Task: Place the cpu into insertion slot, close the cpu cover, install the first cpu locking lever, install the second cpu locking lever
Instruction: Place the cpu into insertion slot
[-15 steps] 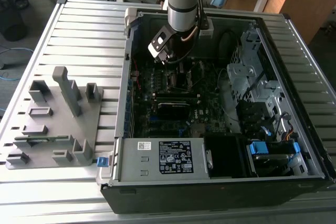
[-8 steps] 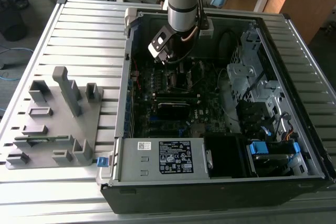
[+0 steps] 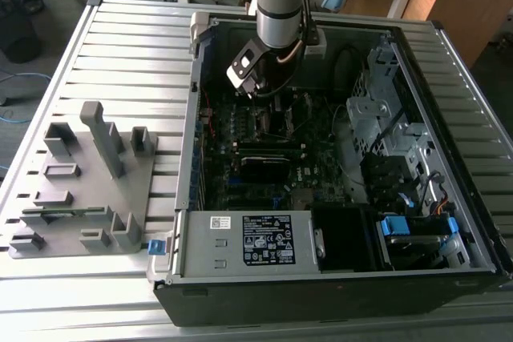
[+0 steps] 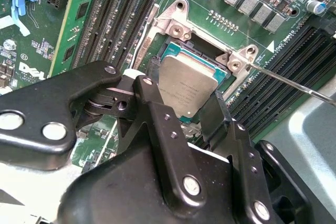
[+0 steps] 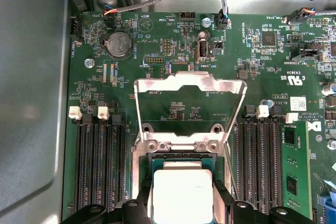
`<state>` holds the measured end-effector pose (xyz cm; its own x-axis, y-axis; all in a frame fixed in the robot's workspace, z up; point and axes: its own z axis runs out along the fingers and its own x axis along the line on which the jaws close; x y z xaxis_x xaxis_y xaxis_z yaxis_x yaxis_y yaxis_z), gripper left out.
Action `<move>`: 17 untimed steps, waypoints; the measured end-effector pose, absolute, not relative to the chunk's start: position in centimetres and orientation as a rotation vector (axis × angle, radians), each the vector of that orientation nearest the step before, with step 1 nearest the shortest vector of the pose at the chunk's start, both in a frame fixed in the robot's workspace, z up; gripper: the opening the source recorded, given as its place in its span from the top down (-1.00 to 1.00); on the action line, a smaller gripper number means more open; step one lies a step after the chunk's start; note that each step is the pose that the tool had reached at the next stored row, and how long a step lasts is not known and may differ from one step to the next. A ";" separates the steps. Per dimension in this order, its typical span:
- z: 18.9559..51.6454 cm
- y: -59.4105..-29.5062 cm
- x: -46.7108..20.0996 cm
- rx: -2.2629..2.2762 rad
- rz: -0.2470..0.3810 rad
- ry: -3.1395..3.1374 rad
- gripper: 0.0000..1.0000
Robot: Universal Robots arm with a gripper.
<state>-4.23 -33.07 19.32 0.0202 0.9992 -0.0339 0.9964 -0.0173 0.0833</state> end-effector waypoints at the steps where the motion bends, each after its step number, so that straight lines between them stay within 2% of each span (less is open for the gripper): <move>1: 19.3 -33.1 -4.2 2.182 0.052 2.142 -0.08; 17: 19.1 -33.1 -4.2 2.182 0.052 2.142 -0.08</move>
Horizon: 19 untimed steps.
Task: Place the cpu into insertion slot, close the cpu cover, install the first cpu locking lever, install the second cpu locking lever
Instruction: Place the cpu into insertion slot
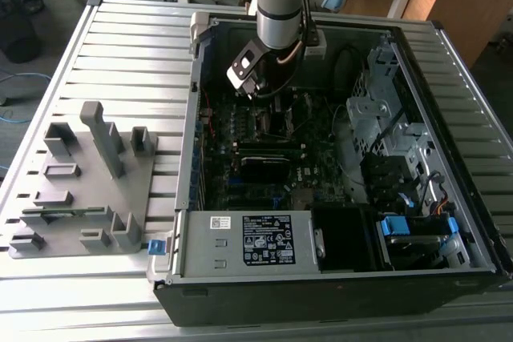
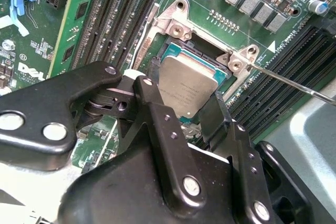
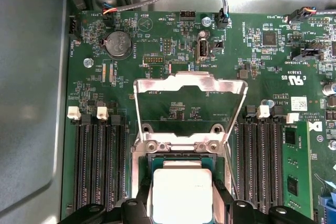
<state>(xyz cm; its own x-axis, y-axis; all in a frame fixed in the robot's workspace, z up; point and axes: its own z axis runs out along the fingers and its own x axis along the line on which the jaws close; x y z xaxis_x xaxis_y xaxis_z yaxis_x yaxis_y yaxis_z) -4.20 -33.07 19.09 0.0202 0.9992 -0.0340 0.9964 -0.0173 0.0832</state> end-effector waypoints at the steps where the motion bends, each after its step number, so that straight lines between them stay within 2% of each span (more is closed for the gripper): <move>1: 19.1 -33.1 -4.2 2.182 0.052 2.142 -0.08; 7: 19.0 -33.0 -4.2 2.183 0.055 2.142 -0.10; 8: 19.0 -33.0 -4.2 2.183 0.055 2.142 -0.22; 19: 20.6 -33.1 -4.2 2.183 0.052 2.142 -0.22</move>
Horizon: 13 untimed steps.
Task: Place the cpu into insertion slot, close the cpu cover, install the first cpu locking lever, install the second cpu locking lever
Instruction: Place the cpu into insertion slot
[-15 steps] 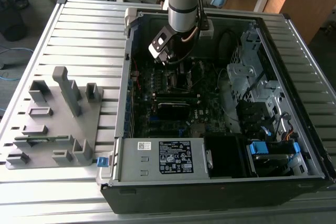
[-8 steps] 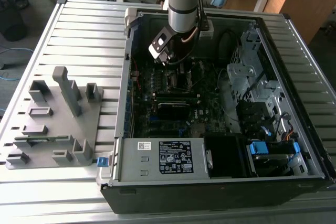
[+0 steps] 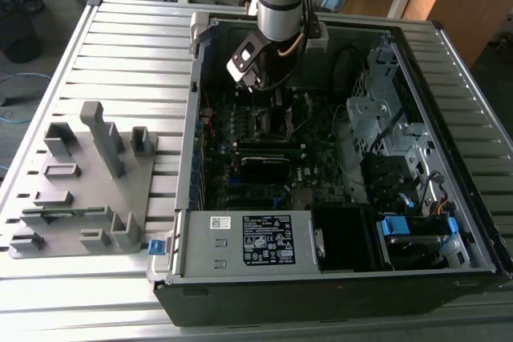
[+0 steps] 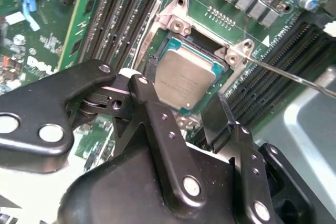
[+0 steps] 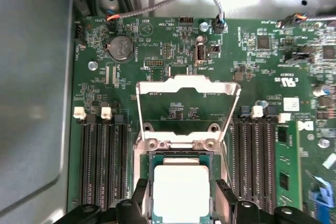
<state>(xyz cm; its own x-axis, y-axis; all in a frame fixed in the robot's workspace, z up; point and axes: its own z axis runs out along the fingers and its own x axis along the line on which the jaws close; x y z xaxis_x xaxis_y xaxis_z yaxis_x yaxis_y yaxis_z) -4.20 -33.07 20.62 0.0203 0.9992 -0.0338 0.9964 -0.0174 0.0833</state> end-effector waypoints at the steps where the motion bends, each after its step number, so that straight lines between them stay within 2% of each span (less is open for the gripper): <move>1: 20.9 -33.1 -4.2 2.183 0.052 2.142 -0.22; 13: 21.8 -33.1 -4.2 2.183 0.053 2.142 -0.22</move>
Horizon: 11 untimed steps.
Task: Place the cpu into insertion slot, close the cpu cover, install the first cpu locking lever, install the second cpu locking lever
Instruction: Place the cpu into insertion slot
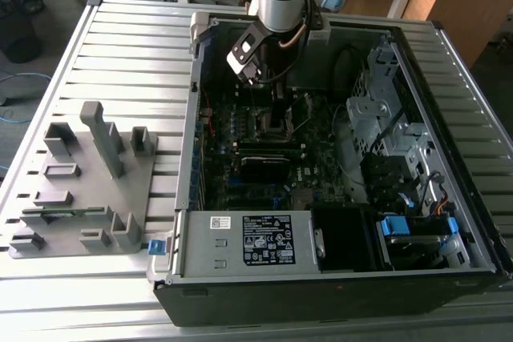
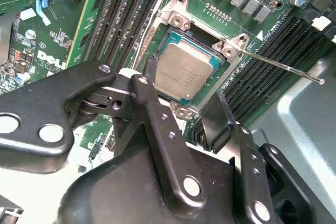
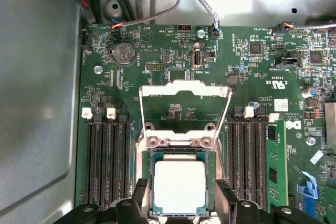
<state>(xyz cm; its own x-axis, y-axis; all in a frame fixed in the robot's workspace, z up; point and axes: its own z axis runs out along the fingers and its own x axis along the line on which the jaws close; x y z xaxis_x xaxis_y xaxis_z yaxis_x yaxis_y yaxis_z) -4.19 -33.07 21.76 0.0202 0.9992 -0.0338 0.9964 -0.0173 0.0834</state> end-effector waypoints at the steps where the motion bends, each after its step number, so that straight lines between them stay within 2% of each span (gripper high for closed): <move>1: 21.8 -33.1 -4.2 2.182 0.052 2.142 -0.22; 4: 21.8 -33.1 -4.2 2.182 0.053 2.142 -0.20; 5: 21.8 -33.1 -4.2 2.182 0.053 2.142 -0.07; 6: 21.8 -33.1 -4.2 2.183 0.053 2.142 -0.07; 9: 21.8 -33.1 -4.2 2.182 0.052 2.142 0.29; 10: 21.8 -33.1 -4.2 2.183 0.052 2.142 0.29; 11: 21.8 -33.1 -4.2 2.182 0.053 2.142 0.41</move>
<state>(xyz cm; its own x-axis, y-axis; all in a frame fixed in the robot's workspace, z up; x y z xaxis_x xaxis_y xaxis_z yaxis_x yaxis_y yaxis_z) -4.19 -33.07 21.77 0.0202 0.9992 -0.0338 0.9964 -0.0174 0.0834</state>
